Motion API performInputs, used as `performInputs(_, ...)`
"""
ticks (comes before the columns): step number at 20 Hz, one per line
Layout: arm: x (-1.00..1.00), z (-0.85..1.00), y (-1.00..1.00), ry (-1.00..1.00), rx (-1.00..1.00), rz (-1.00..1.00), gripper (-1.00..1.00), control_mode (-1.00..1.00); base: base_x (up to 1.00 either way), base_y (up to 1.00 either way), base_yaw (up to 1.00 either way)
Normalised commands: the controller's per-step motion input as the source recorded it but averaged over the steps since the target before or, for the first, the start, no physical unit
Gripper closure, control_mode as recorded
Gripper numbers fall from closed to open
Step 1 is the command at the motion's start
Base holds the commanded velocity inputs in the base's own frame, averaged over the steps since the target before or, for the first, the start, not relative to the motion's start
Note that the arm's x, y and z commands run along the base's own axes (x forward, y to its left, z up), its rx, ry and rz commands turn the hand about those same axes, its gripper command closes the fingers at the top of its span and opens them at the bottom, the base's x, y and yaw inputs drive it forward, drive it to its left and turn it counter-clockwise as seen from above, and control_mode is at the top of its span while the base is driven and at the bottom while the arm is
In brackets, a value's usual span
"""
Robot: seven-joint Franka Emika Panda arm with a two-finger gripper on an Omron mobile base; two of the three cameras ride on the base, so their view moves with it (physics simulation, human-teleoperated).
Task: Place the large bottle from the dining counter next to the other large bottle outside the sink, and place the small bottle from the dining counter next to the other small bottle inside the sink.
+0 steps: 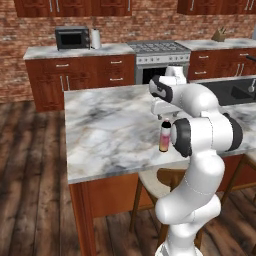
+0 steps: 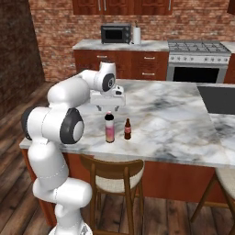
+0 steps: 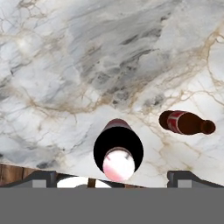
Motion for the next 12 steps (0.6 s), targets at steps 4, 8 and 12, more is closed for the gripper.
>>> performInputs(4,0.00,-0.14,0.00,0.00,0.00,0.00,-1.00,-1.00,0.00,0.00,0.00)
performInputs(8,0.00,-0.20,0.00,0.00,0.00,0.00,-1.00,-1.00,0.00,0.00,0.00)
performInputs(12,0.00,-0.11,0.00,0.00,0.00,0.00,-1.00,-1.00,0.00,0.00,0.00)
